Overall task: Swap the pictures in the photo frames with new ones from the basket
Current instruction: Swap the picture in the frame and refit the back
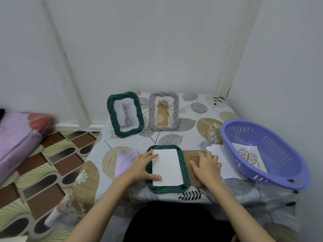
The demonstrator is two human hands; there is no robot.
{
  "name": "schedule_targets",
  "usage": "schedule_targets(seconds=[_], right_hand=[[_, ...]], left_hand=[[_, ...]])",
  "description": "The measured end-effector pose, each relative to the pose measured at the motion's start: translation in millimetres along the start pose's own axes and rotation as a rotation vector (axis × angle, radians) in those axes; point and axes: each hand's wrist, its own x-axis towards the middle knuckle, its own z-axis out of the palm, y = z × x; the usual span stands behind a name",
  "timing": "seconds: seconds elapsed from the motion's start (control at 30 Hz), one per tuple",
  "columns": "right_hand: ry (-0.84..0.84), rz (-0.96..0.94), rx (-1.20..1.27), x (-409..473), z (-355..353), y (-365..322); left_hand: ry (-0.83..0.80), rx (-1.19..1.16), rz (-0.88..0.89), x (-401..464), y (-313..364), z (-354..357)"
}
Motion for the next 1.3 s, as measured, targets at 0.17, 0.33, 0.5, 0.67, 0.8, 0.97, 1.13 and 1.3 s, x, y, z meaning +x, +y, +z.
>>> schedule_targets(seconds=[0.17,0.33,0.5,0.67,0.8,0.97,1.13,1.3], right_hand=[[-0.057,0.068,-0.074,-2,4,8],[-0.005,0.12,0.031,-6,7,6],[0.044,0.169,0.194,-2,-2,4],[0.101,0.136,0.307,2,-14,9],[0.158,0.043,0.367,3,-18,6],[0.092,-0.09,0.389,-5,-18,-5],[-0.013,-0.162,0.39,-15,-7,-16],[-0.115,-0.167,0.345,-21,2,-28]], left_hand=[[0.011,-0.053,-0.045,-1,-3,-5],[0.043,-0.083,-0.089,-4,2,-7],[0.044,-0.115,-0.112,-4,6,-12],[-0.013,-0.106,-0.123,-5,7,-13],[-0.013,-0.091,-0.137,-6,11,-11],[0.007,-0.138,-0.133,-10,22,2],[0.084,-0.157,-0.127,-12,21,7],[0.061,0.163,-0.08,-4,6,-4]])
